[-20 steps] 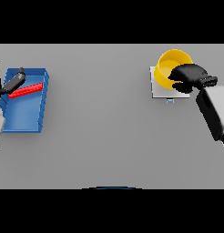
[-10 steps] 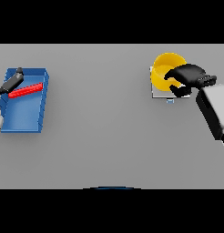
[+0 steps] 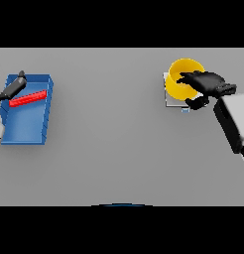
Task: Pick up the red beaker and tilt it to pour out 1 green nut into yellow bowl. Pick up the yellow bowl and place it on the metallic measuring scale.
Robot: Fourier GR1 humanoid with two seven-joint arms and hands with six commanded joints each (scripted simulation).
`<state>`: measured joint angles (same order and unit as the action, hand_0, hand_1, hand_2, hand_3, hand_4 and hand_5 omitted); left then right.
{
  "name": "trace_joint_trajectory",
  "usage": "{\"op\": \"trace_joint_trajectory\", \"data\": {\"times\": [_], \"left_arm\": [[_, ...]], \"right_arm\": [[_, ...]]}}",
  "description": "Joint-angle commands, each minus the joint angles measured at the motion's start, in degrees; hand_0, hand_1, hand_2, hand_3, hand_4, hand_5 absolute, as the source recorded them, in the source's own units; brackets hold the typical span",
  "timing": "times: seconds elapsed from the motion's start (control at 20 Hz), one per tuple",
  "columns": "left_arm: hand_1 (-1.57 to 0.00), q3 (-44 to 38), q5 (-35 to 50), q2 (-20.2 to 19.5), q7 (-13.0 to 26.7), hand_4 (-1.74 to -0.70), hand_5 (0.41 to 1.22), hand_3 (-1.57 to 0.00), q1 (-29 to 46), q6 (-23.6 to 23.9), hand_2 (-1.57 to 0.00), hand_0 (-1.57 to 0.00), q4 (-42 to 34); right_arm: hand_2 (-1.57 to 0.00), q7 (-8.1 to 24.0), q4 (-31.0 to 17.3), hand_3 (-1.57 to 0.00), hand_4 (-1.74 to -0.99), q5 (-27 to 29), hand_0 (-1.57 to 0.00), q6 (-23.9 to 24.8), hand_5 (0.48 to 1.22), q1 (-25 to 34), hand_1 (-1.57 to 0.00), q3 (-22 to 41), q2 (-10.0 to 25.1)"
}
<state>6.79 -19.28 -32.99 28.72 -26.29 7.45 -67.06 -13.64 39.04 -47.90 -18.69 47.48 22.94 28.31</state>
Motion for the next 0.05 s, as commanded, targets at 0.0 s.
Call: {"op": "trace_joint_trajectory", "data": {"times": [0.0], "left_arm": [[0.00,0.03,0.23,0.12,-0.59,-0.73,0.665,0.00,0.52,-0.07,0.00,0.00,-0.20]], "right_arm": [[-0.03,0.24,-0.30,-0.15,-1.478,0.25,-0.02,-0.37,0.738,0.11,-0.02,-0.20,-0.19]]}}
